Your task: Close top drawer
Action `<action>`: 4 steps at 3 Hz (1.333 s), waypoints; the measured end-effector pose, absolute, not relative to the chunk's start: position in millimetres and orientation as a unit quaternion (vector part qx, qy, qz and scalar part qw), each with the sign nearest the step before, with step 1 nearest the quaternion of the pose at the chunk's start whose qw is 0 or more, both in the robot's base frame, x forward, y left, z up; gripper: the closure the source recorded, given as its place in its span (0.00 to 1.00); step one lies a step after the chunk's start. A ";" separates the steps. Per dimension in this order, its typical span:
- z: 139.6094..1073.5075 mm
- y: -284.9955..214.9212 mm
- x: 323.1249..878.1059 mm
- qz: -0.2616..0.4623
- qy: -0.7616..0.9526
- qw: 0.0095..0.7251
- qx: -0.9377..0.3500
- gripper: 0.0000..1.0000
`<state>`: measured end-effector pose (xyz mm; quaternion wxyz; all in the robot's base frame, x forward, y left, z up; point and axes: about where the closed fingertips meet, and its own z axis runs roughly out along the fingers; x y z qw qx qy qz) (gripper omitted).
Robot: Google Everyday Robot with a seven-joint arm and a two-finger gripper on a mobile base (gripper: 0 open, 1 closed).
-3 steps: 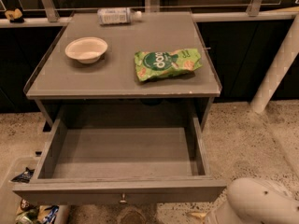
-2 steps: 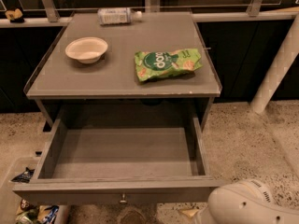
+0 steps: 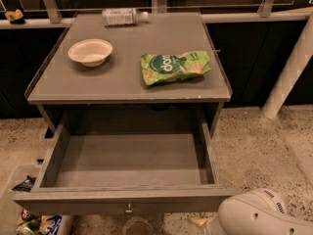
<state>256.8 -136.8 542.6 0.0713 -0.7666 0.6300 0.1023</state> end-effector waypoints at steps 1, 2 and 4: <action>540.6 -135.0 277.4 0.089 0.635 0.080 -0.763 0.00; 546.3 -123.8 298.8 0.044 0.636 0.098 -0.765 0.00; 588.3 -99.2 337.5 -0.070 0.629 0.145 -0.761 0.00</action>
Offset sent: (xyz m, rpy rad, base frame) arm 0.0735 0.0293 0.0152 -0.0692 -0.2544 -0.0854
